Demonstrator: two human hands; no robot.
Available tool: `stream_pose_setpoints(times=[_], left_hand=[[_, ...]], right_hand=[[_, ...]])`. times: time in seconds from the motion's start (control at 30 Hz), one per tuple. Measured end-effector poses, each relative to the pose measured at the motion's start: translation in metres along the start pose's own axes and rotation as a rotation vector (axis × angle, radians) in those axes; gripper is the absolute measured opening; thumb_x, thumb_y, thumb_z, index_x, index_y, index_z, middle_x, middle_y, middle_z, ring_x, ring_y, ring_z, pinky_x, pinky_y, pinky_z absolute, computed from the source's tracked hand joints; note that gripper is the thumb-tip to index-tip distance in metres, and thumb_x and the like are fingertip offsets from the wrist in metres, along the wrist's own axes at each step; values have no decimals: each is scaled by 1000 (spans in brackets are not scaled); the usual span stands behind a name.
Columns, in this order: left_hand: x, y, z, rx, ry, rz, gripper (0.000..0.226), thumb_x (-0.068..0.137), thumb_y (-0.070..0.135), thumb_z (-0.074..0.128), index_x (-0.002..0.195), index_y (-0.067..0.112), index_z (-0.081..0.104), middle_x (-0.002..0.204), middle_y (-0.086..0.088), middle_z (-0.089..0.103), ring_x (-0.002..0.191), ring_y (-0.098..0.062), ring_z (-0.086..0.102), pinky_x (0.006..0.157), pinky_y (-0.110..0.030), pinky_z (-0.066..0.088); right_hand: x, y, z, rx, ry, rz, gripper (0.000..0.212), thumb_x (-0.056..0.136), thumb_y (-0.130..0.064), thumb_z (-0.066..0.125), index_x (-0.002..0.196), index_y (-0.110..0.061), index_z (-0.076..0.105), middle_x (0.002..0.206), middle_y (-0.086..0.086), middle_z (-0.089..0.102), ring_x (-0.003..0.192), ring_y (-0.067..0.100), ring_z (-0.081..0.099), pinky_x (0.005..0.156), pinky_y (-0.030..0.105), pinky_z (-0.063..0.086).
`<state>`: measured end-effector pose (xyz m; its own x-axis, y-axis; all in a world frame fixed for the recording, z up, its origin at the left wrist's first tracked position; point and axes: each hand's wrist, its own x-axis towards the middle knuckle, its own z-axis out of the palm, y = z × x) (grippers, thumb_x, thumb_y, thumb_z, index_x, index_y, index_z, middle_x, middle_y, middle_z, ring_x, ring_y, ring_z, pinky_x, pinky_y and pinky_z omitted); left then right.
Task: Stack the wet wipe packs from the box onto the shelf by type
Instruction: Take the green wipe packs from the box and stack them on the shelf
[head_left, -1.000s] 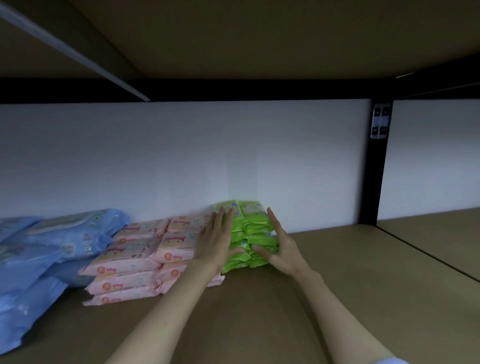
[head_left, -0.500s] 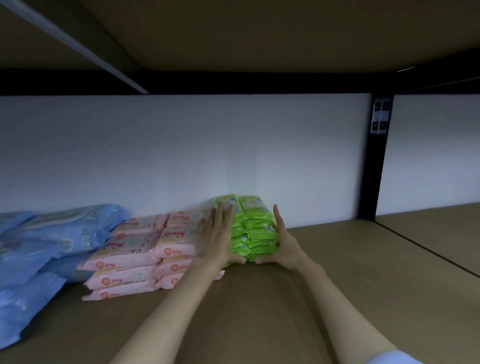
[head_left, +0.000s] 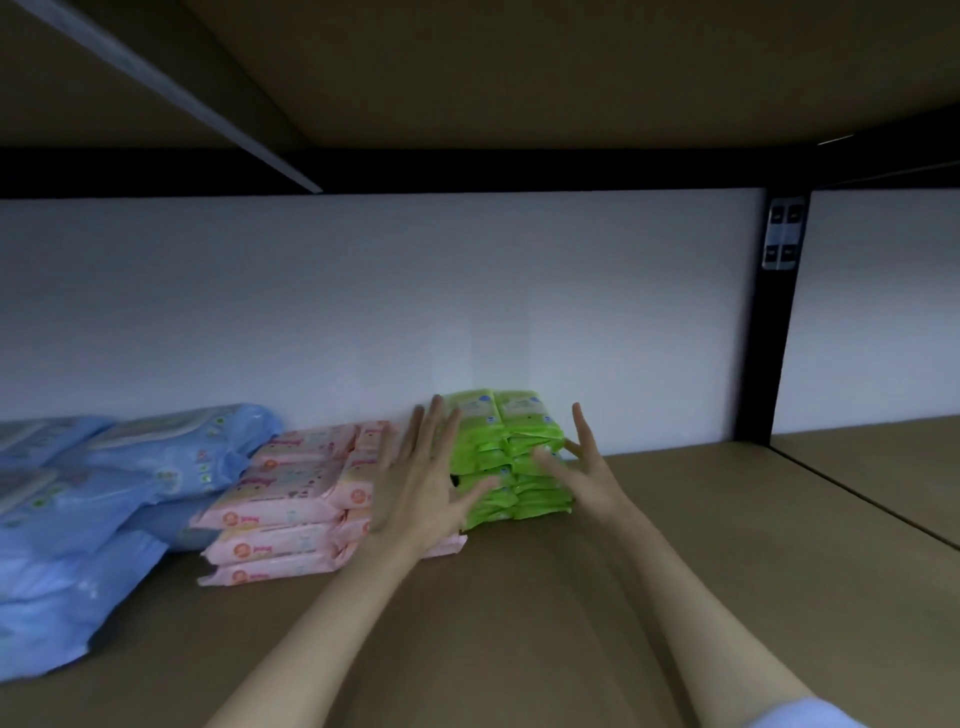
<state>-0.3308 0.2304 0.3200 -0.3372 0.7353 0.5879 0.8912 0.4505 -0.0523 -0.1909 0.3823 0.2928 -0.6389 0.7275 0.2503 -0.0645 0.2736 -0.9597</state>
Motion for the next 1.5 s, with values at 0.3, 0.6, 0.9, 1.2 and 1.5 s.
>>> stream_pose_setpoints(times=[0.3,0.6,0.9,1.2,1.5], left_hand=[[-46,-43,17,154,10,-132,59,92,54,22,116,13,57,112,-15,63,101,-36,57,90,-49,42],[-68,-102,-8,44,41,-18,64,95,56,13,130,15,47,132,-13,53,121,-32,49,99,-37,25],[-78,-144,-16,91,-112,-100,60,94,56,2,125,25,43,119,-2,65,106,-28,63,78,-37,52],[-82,-139,-3,140,-67,-24,56,80,53,34,118,15,44,115,-13,64,111,-30,59,94,-39,41],[-76,-141,-2,211,-121,10,55,80,50,32,120,15,47,106,-14,67,100,-32,64,90,-43,42]], right_hand=[[10,-4,16,88,153,-40,29,99,-30,41,128,-29,47,134,9,54,125,23,50,109,44,36],[-7,-14,33,-952,382,-623,66,88,-62,30,138,-21,38,145,17,39,134,37,35,104,57,31],[-14,-30,152,-1254,-62,-832,70,76,-64,32,120,-17,61,116,13,66,102,31,65,83,45,53],[-17,-21,154,-1126,71,-893,53,77,-62,41,100,-22,68,107,-1,68,99,22,63,89,34,35],[-17,-18,168,-1336,116,-793,51,81,-54,37,116,-20,50,110,0,66,102,23,58,87,38,34]])
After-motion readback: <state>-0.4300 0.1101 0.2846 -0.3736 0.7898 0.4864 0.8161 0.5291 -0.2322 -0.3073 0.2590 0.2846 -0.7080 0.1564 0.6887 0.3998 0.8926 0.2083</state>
